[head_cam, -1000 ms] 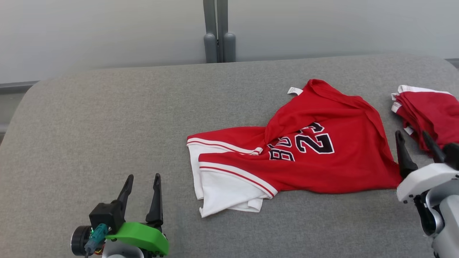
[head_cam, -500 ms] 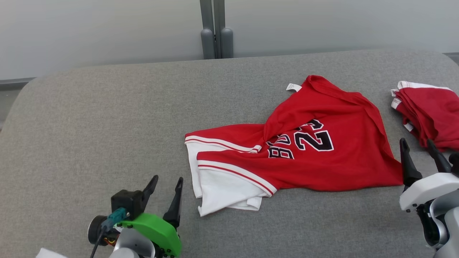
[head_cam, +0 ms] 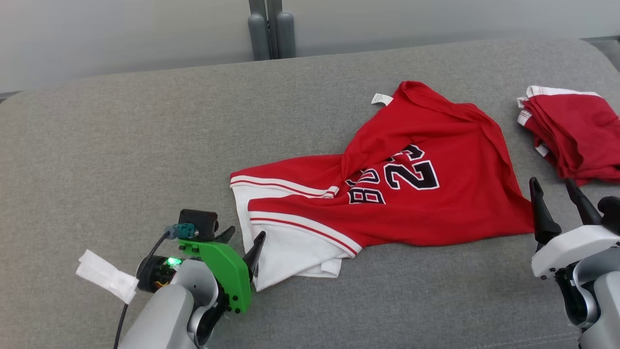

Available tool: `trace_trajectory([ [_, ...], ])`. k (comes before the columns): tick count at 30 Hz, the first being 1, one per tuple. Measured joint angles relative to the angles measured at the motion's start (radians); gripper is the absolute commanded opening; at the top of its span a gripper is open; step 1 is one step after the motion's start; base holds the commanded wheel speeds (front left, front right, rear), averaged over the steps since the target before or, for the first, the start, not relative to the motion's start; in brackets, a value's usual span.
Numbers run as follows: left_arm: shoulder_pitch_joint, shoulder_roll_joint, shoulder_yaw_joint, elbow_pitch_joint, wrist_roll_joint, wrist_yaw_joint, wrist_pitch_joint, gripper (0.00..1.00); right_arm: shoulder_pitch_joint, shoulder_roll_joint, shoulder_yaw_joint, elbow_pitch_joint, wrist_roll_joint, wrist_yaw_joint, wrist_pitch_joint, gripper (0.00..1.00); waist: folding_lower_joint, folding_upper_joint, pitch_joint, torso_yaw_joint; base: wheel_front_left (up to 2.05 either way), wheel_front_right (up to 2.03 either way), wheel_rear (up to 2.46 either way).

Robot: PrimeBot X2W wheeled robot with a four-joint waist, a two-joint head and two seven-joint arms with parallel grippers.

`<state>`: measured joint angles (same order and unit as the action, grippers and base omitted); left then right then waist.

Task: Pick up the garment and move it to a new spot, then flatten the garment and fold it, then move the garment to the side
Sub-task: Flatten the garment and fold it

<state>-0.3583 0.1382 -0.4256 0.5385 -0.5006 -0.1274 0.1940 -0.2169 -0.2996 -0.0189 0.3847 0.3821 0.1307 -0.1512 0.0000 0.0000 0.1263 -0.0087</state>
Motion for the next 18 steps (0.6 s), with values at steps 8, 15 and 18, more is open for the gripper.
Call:
trace_trajectory([
  [8,-0.091,0.021,-0.054,0.109,-0.140,0.000,0.005,1.00,-0.016,0.000,0.000,0.005,0.000,0.000,-0.001,1.00,0.0000,0.0000,0.041,-0.039,0.00,0.00,0.00],
  [15,-0.136,0.030,-0.078,0.162,-0.257,-0.001,-0.005,0.65,-0.026,-0.002,-0.001,0.016,0.001,0.000,-0.001,1.00,0.0000,0.0000,0.059,-0.054,0.00,0.00,0.00],
  [18,-0.145,0.036,-0.119,0.156,-0.303,-0.001,0.006,0.00,-0.028,-0.003,0.001,0.021,0.002,0.000,0.000,1.00,0.0000,0.0000,0.058,-0.053,0.00,0.00,0.00],
])
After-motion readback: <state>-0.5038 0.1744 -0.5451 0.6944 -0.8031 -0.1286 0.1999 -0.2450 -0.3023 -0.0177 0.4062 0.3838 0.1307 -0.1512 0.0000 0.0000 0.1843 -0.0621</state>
